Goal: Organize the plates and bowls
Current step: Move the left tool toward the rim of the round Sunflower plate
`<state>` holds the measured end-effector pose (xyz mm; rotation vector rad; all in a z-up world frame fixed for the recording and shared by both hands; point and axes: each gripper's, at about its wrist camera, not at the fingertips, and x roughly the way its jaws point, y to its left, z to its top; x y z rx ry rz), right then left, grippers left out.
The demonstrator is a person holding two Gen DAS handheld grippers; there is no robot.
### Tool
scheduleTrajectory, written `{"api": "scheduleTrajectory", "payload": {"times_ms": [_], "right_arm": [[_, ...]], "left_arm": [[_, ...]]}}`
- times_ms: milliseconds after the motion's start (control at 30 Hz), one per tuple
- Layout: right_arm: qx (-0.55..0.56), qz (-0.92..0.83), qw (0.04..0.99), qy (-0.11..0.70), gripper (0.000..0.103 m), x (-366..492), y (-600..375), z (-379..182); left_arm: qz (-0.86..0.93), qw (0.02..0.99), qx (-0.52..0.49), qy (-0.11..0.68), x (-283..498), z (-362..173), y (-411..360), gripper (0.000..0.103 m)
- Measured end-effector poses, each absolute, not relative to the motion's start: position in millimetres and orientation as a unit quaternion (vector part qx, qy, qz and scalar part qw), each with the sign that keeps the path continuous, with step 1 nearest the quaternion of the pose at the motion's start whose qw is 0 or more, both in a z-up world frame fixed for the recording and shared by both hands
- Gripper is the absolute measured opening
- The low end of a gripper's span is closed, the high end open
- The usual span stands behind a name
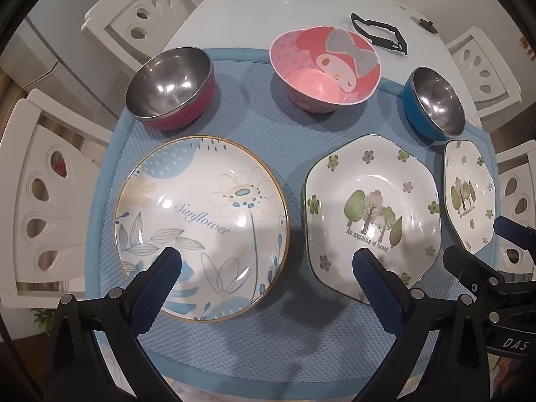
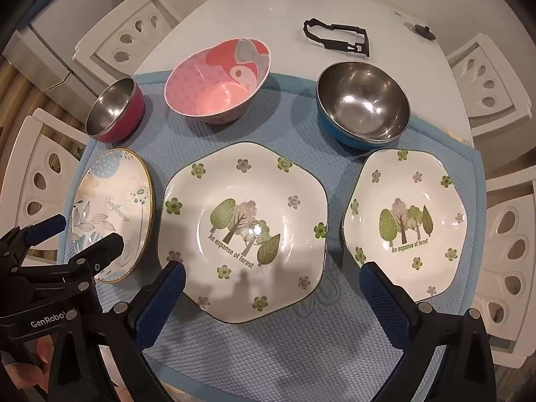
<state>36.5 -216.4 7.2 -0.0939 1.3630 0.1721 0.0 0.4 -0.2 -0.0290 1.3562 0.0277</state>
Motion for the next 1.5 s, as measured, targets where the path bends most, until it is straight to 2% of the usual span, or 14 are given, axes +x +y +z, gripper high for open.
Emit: {"api": "scheduleTrajectory", "payload": {"times_ms": [1100, 1500], "right_arm": [[-0.039, 0.083, 0.776, 0.624, 0.103, 33, -212, 10], [-0.042, 0.083, 0.779, 0.619, 0.103, 29, -208, 15]], "left_arm": [[-0.004, 0.796, -0.045, 0.603, -2, -2, 4, 0.102], [0.027, 0.777, -0.009, 0.629, -6, 4, 9, 0.102]]}}
